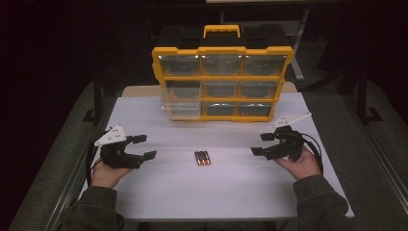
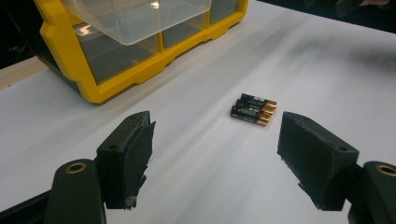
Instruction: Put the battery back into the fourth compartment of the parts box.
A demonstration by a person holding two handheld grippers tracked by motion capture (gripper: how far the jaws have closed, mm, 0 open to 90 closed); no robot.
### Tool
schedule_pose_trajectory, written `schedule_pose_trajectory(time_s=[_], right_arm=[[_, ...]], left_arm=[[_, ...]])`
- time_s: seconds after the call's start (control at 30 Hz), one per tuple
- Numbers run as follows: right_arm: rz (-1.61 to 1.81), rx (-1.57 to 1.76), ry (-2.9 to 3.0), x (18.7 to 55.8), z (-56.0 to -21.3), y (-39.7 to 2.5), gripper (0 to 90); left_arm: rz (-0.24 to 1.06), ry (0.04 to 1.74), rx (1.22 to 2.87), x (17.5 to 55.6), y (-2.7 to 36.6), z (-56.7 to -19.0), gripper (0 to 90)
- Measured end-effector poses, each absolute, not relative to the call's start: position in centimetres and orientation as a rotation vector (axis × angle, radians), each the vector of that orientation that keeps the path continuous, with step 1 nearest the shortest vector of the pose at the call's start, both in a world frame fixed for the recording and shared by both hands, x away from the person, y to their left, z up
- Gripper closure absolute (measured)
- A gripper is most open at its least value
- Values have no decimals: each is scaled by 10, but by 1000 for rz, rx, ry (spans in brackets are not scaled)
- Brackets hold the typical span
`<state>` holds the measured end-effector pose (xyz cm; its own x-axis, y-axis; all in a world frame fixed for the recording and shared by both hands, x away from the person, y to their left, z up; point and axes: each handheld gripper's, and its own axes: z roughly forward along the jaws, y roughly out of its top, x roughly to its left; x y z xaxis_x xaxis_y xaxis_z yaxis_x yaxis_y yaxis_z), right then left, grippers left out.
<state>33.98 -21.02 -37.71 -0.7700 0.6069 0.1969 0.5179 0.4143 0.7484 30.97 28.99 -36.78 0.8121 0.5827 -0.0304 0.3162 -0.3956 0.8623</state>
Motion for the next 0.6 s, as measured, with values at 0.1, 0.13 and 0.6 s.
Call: schedule_pose_trajectory(time_s=[0.1,0.13,0.6], right_arm=[[1292,1022,2561,340,-374,-207,264],[1292,1029,2566,340,-372,-205,265],[1279,914,2638,355,-350,-170,289]], left_arm=[[346,666,2012,309,289,-369,251],[343,669,2012,308,289,-369,250],[352,677,2003,306,292,-370,249]])
